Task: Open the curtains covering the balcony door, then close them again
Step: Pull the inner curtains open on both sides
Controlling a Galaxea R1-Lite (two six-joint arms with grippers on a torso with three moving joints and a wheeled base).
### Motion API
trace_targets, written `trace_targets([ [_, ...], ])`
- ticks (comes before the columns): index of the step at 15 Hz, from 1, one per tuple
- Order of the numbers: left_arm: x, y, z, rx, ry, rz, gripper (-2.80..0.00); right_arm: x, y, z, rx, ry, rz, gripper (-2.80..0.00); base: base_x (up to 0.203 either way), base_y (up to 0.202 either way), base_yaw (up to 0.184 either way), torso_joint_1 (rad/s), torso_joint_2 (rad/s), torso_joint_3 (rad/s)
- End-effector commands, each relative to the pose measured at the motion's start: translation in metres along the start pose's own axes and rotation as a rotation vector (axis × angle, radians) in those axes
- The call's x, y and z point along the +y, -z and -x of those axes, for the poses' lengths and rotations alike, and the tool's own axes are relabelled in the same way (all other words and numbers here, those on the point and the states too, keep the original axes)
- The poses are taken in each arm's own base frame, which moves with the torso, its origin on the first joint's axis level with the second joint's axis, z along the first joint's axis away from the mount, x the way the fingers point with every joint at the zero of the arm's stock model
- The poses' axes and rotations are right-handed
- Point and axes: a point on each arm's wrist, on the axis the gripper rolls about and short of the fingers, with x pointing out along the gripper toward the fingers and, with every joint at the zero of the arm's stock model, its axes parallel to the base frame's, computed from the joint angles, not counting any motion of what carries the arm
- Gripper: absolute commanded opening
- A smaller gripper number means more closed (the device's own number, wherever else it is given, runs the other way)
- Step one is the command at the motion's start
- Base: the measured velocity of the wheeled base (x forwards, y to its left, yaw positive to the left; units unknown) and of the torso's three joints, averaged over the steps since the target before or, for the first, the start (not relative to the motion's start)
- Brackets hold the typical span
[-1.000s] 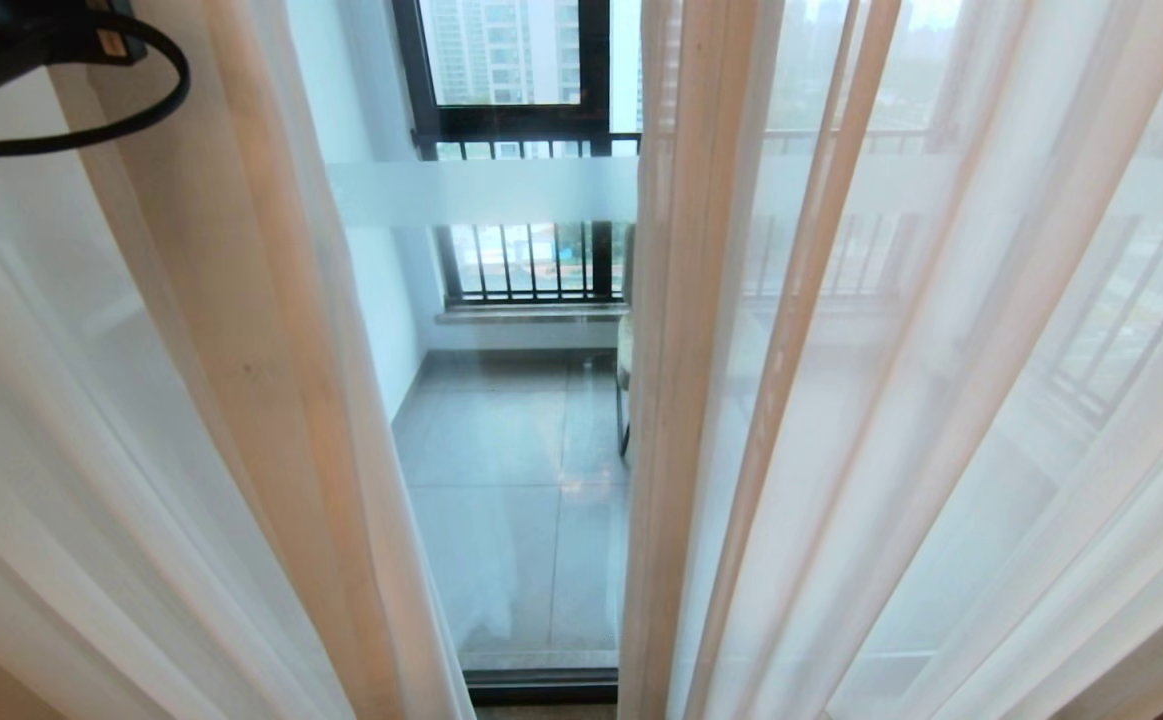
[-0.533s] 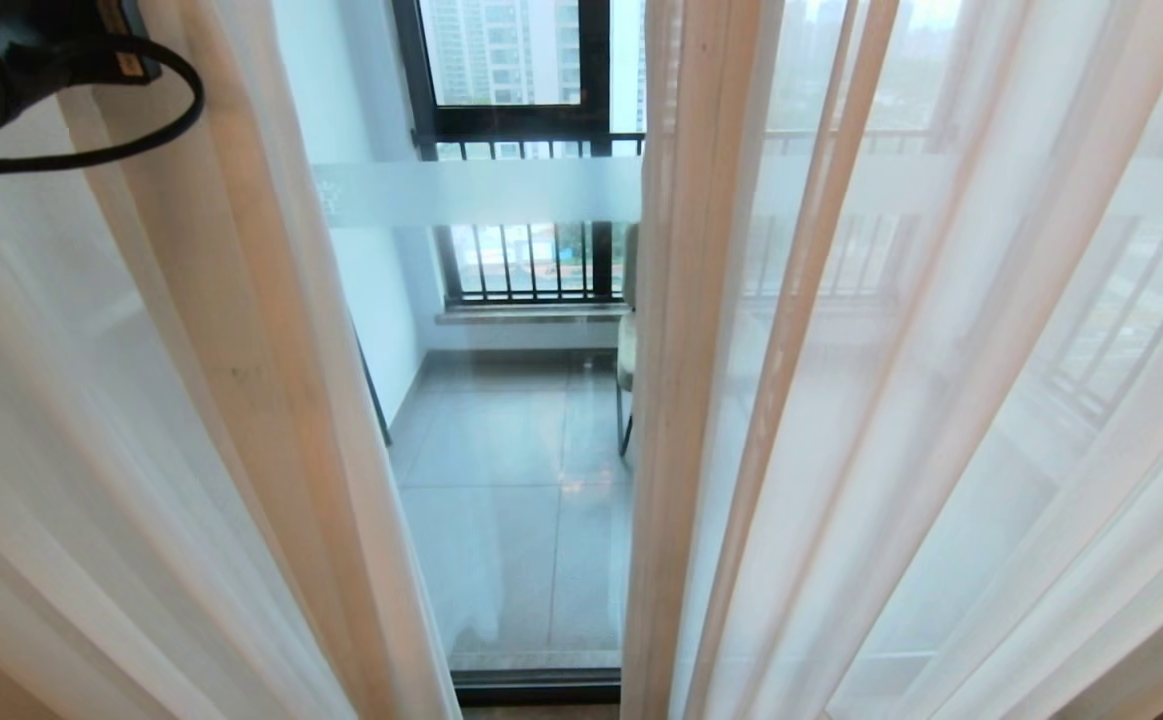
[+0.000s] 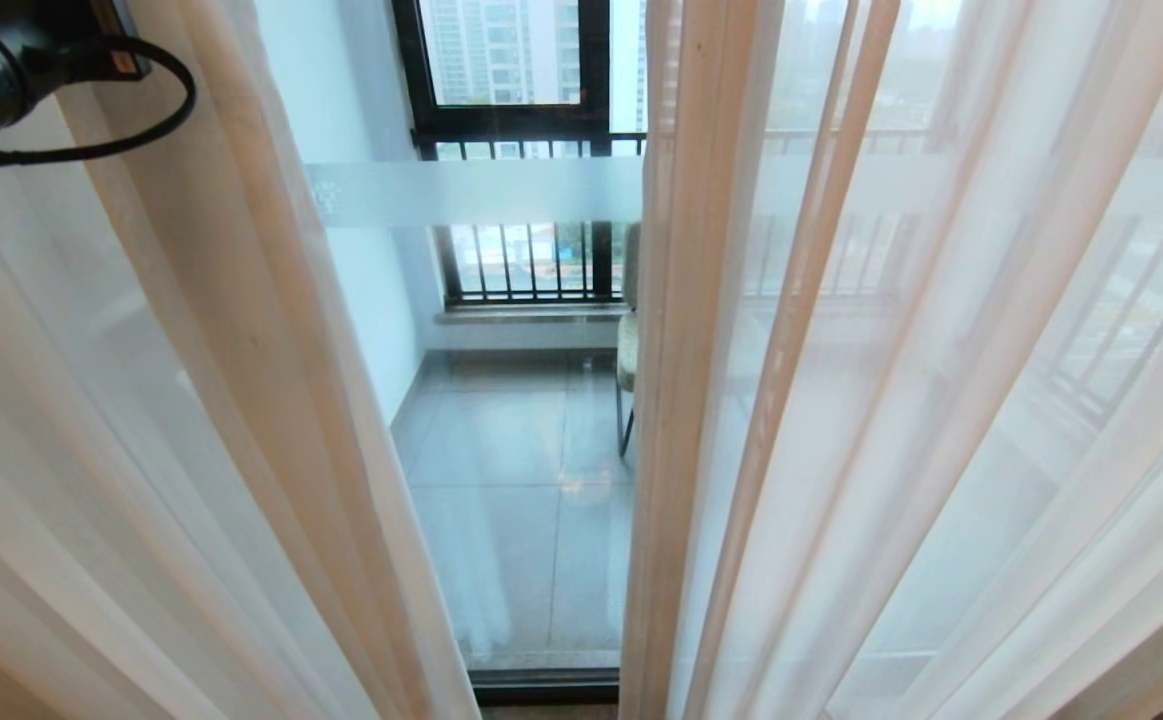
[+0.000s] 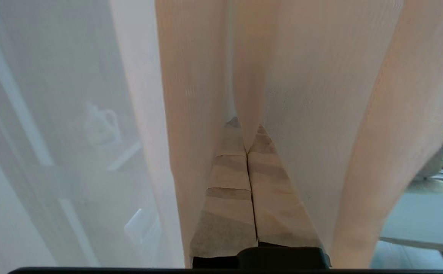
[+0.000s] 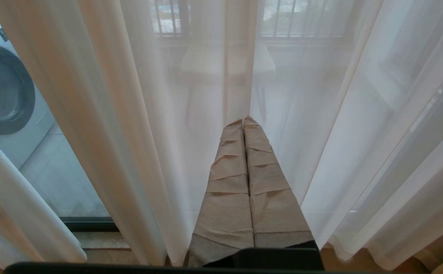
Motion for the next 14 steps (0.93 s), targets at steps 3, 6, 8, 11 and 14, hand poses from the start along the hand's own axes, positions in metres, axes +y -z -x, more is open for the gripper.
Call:
trace_targets([
  [3,0.0079,0.0081,-0.0104,0.011,-0.032,0.017,-2.8,0.0,0.0,-0.0001,0.002,0.0,0.0,-2.8,0.0,0.0,0.0,0.0,0.0,0.0],
  [6,0.0075,0.0093,-0.0109,0.012,0.01,0.036,-2.8,0.0,0.0,-0.0001,0.002,0.0,0.0,-2.8,0.0,0.0,0.0,0.0,0.0,0.0],
  [8,0.0104,0.0087,-0.0106,0.01,0.009,0.034,-2.8,0.0,0.0,-0.0001,0.002,0.0,0.0,-2.8,0.0,0.0,0.0,0.0,0.0,0.0],
  [11,0.0098,0.0072,-0.0097,0.006,0.012,0.034,-2.8,0.0,0.0,-0.0001,0.002,0.0,0.0,-2.8,0.0,0.0,0.0,0.0,0.0,0.0],
  [14,0.011,0.0067,-0.0085,0.005,0.009,0.034,-2.8,0.0,0.0,-0.0001,0.002,-0.001,0.0,-2.8,0.0,0.0,0.0,0.0,0.0,0.0],
])
